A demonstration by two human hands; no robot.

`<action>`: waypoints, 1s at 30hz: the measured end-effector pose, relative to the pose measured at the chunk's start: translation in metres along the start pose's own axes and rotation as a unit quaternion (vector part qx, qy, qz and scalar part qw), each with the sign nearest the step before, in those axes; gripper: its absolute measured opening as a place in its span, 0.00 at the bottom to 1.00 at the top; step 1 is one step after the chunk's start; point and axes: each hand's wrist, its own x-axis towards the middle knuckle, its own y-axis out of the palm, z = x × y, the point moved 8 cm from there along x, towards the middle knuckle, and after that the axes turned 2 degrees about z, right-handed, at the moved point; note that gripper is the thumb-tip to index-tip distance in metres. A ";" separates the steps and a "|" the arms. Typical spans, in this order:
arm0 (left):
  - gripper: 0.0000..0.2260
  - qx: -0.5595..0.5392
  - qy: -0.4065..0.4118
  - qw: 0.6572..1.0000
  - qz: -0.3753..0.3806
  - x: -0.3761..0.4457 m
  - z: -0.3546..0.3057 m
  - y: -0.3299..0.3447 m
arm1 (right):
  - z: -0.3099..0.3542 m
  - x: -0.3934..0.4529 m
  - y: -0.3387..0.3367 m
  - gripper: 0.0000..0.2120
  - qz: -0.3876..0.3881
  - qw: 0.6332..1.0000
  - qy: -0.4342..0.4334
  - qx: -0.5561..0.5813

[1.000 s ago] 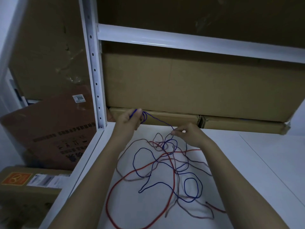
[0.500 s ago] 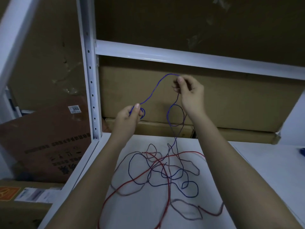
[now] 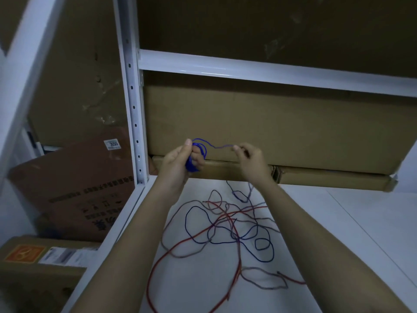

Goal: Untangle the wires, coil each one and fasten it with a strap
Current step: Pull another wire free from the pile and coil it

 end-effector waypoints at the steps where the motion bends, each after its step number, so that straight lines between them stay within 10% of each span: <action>1: 0.16 -0.024 0.003 1.000 -0.009 0.000 0.000 -0.003 | -0.007 -0.010 0.009 0.12 0.023 0.999 -0.013 -0.040; 7: 0.13 -0.089 0.009 0.996 -0.024 -0.001 0.007 -0.017 | 0.022 -0.092 0.051 0.04 0.060 0.901 -0.301 -0.306; 17: 0.16 0.221 -0.103 0.969 0.027 0.002 0.076 -0.021 | 0.074 -0.140 0.044 0.10 0.091 0.834 -0.475 -0.267; 21: 0.17 0.158 -0.279 0.947 0.029 0.000 0.115 -0.018 | 0.084 -0.116 0.018 0.06 0.003 0.864 -0.441 -0.243; 30: 0.22 0.043 -0.102 0.982 0.154 -0.038 0.053 0.017 | 0.029 -0.059 0.016 0.10 0.091 0.989 -0.114 0.030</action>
